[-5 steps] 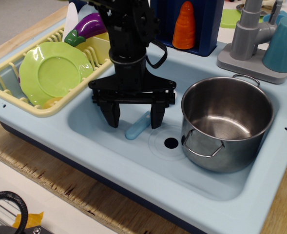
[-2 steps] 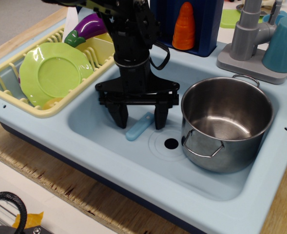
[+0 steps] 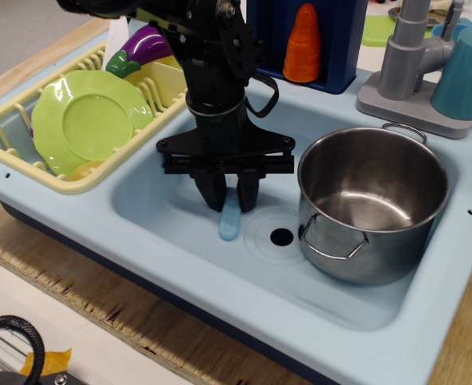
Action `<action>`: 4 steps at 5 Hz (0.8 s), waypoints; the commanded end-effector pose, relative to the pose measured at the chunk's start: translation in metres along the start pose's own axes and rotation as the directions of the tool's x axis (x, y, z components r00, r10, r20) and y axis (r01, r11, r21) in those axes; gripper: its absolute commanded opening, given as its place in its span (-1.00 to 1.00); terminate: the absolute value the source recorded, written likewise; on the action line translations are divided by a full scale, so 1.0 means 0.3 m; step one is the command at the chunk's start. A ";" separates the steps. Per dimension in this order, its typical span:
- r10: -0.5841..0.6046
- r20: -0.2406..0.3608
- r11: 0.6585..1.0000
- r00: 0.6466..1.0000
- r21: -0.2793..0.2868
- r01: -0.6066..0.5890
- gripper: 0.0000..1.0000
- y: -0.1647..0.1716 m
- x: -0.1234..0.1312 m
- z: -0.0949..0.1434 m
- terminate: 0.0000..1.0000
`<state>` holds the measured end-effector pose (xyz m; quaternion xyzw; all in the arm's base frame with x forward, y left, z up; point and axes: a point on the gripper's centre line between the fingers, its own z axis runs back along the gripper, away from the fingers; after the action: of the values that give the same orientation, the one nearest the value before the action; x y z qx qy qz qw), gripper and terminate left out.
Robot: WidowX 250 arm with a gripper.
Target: Put spoon in pot
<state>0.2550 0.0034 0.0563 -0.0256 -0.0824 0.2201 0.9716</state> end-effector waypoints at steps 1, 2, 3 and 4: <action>-0.011 -0.003 0.997 1.000 0.076 0.011 -1.00 0.005 -0.030 0.041 -1.00; -0.029 0.050 0.993 0.998 0.120 0.022 -1.00 -0.012 0.011 0.124 -1.00; -0.016 0.112 0.991 0.994 0.136 0.001 -1.00 -0.031 0.032 0.195 -1.00; 0.041 0.199 0.995 0.979 0.081 -0.058 -1.00 -0.038 0.040 0.239 -1.00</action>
<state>0.2560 -0.0005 0.1272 0.0371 -0.1647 0.2653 0.9493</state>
